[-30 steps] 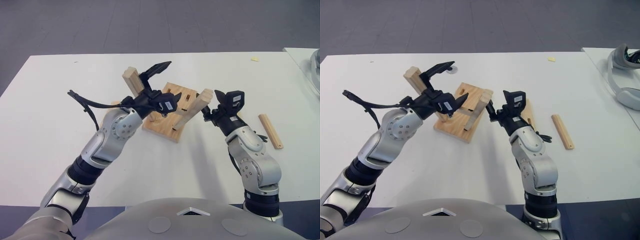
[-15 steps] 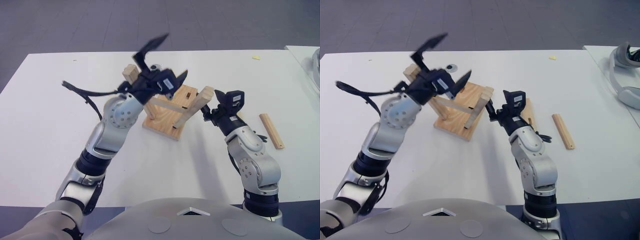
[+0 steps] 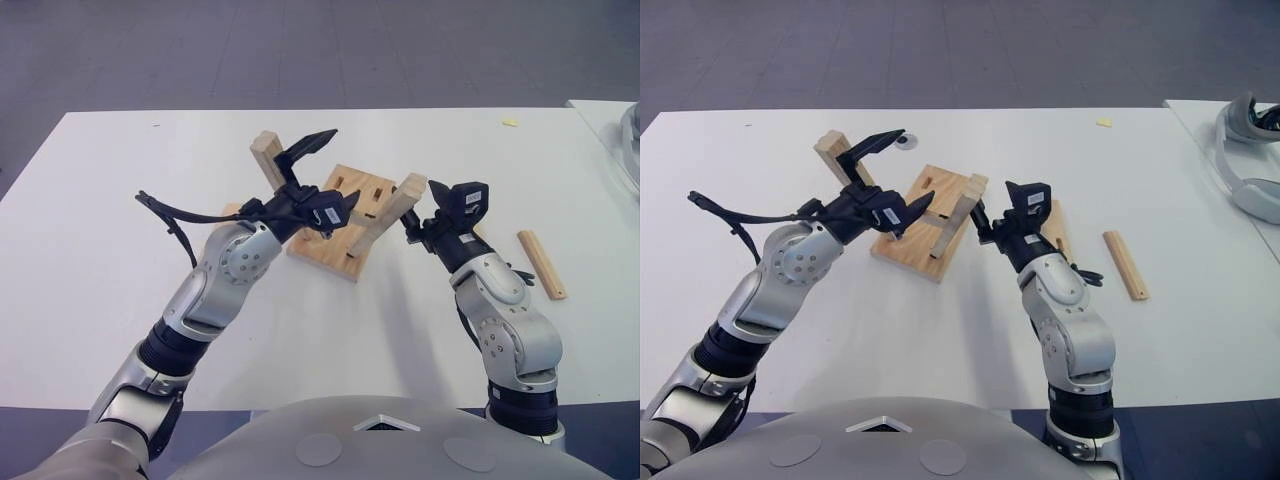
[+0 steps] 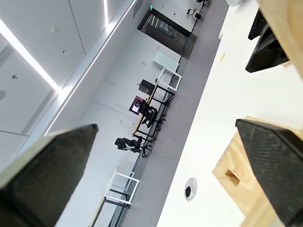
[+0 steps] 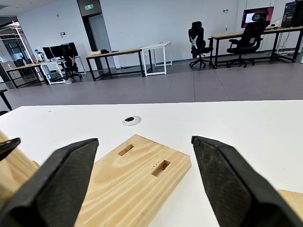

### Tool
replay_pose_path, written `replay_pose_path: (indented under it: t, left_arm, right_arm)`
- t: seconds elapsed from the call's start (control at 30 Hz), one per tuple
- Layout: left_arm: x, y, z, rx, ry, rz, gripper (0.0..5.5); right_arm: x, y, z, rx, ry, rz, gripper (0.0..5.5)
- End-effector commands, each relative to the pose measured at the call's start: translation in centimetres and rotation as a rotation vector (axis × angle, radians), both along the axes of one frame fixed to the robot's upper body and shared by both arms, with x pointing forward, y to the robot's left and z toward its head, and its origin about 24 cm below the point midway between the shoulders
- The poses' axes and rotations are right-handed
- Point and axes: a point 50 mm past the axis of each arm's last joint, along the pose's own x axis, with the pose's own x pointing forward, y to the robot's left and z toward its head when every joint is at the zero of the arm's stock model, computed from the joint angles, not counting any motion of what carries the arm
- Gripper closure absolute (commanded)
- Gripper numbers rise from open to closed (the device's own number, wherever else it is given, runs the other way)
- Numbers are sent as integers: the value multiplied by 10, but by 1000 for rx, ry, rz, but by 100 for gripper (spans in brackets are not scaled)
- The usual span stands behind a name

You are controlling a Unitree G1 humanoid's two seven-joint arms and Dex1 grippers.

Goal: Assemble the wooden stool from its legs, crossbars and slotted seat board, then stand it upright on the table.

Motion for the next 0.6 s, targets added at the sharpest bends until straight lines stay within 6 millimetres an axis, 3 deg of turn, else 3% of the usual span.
replay_pose_path:
  t: [0.03,0.13,0.2,0.27,0.37,0.43,0.5,0.6]
  left_arm:
    - [-1,-1,-23,-109,240,28,10]
    - [1,-18,44,-441,150,-142,10]
    - [0,-14,89,-661,92,-261,10]
    - [1,-1,118,-821,50,-305,10]
    - [17,50,147,-949,-78,-163,10]
    - [35,101,133,-814,-117,91,10]
    - [46,142,93,-571,-55,301,10]
    - [43,163,44,-460,50,406,10]
  right_arm:
    - [0,0,-1,1,11,-6,180]
    - [1,1,-1,4,11,-10,180]
    - [1,1,-2,8,13,-21,180]
    - [0,1,-3,10,13,-28,180]
    - [-1,0,-3,12,16,-37,180]
    - [-3,-2,-4,10,18,-54,180]
    - [-4,-8,-3,-8,18,-134,180]
    - [-17,-32,-3,-60,43,-385,180]
